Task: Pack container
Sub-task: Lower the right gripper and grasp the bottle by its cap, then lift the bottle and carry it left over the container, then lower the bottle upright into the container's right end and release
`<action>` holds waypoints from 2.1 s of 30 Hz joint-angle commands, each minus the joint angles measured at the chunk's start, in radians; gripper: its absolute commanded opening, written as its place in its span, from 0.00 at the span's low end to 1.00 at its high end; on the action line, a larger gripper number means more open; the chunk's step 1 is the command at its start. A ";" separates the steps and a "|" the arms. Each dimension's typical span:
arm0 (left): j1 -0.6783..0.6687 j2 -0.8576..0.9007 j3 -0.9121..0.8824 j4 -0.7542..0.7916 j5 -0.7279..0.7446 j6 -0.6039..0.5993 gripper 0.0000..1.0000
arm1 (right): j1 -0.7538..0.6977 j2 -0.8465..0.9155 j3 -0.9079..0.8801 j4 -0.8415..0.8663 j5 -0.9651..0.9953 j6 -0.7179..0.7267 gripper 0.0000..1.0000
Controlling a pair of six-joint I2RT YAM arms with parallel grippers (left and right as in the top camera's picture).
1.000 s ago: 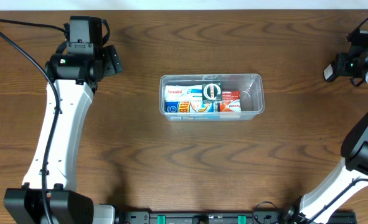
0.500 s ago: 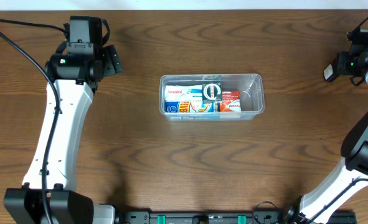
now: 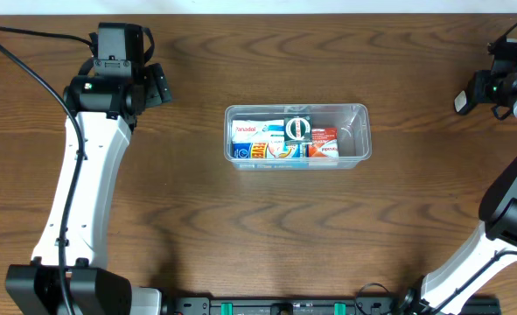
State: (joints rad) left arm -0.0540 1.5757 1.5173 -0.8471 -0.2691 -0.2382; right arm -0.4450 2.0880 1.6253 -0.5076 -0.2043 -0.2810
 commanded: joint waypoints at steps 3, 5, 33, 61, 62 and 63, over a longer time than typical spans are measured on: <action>0.003 -0.001 0.010 -0.002 -0.013 0.000 0.98 | 0.001 0.016 -0.004 -0.004 -0.014 -0.003 0.24; 0.003 -0.001 0.010 -0.002 -0.013 0.000 0.98 | 0.002 0.012 -0.004 -0.005 -0.014 -0.003 0.22; 0.003 -0.001 0.010 -0.002 -0.013 0.000 0.98 | 0.364 -0.592 -0.004 -0.397 -0.009 0.332 0.14; 0.003 -0.001 0.010 -0.002 -0.013 0.000 0.98 | 0.786 -0.360 -0.004 -0.480 0.309 0.597 0.15; 0.003 -0.001 0.010 -0.002 -0.013 0.000 0.98 | 0.786 -0.349 -0.004 -0.484 0.309 0.603 0.15; 0.003 -0.001 0.010 -0.002 -0.013 0.000 0.98 | 0.786 -0.340 -0.004 -0.486 0.310 0.607 0.15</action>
State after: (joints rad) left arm -0.0540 1.5757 1.5173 -0.8467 -0.2695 -0.2382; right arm 0.3332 1.7294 1.6131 -0.9909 0.0799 0.2661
